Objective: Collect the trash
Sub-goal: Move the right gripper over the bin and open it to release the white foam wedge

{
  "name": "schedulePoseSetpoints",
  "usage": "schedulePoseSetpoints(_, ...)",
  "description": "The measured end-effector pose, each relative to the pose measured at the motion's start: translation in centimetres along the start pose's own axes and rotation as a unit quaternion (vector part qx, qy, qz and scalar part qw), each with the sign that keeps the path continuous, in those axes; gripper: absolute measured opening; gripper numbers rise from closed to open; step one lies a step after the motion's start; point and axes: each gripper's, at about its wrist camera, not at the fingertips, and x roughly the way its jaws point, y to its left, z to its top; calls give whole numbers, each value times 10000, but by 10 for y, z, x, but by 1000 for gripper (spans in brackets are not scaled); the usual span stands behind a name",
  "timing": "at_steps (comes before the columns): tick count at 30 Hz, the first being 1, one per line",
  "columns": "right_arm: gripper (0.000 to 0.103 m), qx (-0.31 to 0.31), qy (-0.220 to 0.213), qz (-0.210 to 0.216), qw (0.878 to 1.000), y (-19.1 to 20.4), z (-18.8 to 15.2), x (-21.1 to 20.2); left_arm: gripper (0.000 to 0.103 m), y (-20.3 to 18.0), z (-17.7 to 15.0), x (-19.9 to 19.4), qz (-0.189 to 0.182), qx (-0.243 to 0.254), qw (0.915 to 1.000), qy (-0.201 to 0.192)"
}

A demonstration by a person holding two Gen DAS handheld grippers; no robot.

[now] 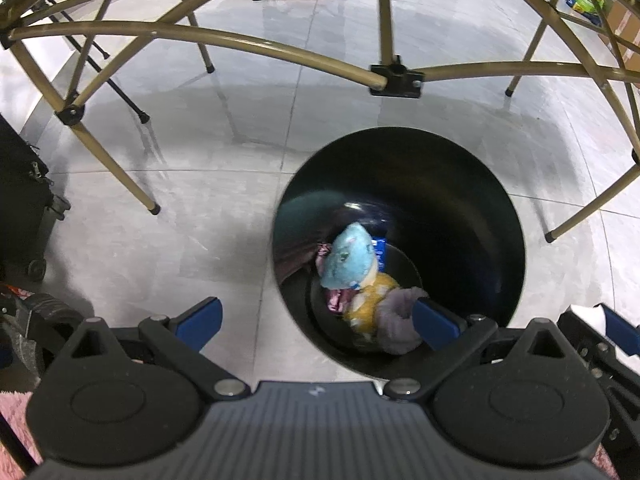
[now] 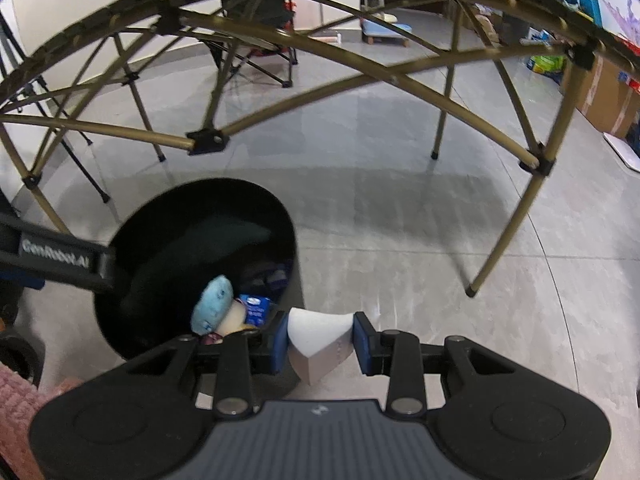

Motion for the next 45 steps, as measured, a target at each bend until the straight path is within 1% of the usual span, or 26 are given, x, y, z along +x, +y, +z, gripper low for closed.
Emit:
schedulePoseSetpoints(15,33,-370,-237,381,9983,59,32,-2,103,57,-5,-4,186,-375,9991,-53)
schedulePoseSetpoints(27,33,-564,-130,501,9971,99,43,15,103,104,-12,-1,342,-705,9969,-47)
schedulePoseSetpoints(34,33,-587,18,475,9971,111,44,27,103,119,-16,2,396,-795,9960,-26)
schedulePoseSetpoints(45,33,-647,208,384,9970,120,41,41,103,125,-20,4,382,-784,9962,-18)
